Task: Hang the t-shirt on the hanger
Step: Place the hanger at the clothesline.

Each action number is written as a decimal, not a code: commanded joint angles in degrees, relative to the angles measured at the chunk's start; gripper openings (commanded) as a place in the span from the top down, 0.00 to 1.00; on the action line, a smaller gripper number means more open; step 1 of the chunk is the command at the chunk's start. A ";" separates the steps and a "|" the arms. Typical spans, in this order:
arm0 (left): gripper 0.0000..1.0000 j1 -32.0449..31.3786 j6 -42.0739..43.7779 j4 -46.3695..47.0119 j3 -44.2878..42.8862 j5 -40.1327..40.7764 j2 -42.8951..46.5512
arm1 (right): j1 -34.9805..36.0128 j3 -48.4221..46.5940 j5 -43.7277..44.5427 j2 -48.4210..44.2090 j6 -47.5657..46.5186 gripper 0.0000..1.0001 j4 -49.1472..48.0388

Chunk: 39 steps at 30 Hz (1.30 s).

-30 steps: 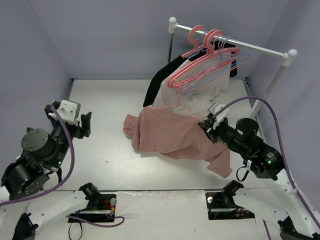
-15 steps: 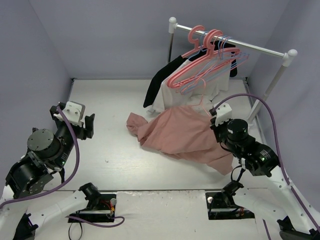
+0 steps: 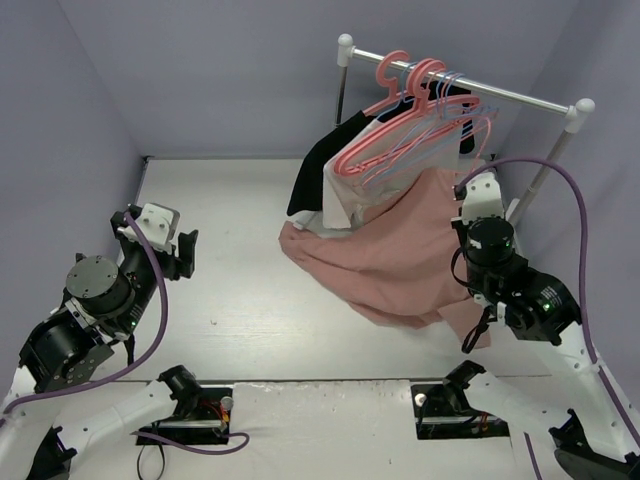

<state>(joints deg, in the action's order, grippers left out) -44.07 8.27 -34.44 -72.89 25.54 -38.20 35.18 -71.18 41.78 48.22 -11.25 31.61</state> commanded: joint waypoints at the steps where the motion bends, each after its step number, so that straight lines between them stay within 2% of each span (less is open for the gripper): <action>1: 0.41 0.04 -0.72 3.85 -0.07 -0.40 -1.35 | -0.64 -6.65 12.98 0.82 -4.45 1.00 -2.52; 9: 0.41 -0.05 -0.36 4.96 0.20 -0.58 -2.06 | -0.59 -14.87 15.30 7.87 -8.17 1.00 -2.34; 16: 0.41 -0.05 -0.59 5.88 2.84 -0.75 -2.32 | -2.25 -16.89 14.52 14.72 -3.28 1.00 -7.72; 25: 0.41 0.13 -0.98 6.09 5.07 -1.46 -1.84 | -12.97 -12.85 6.31 16.47 -5.32 1.00 -24.42; 32: 0.41 0.13 -2.21 6.06 7.25 -2.26 -3.22 | -19.92 -15.85 0.35 22.01 -4.47 1.00 -25.83; 39: 0.41 0.65 -2.39 6.40 8.76 -2.70 -3.72 | -22.71 -14.72 -2.07 26.05 -1.73 1.00 -26.95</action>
<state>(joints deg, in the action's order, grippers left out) -44.04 6.98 -32.14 -64.09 23.49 -41.13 13.40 -84.42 40.62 73.17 -15.17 12.69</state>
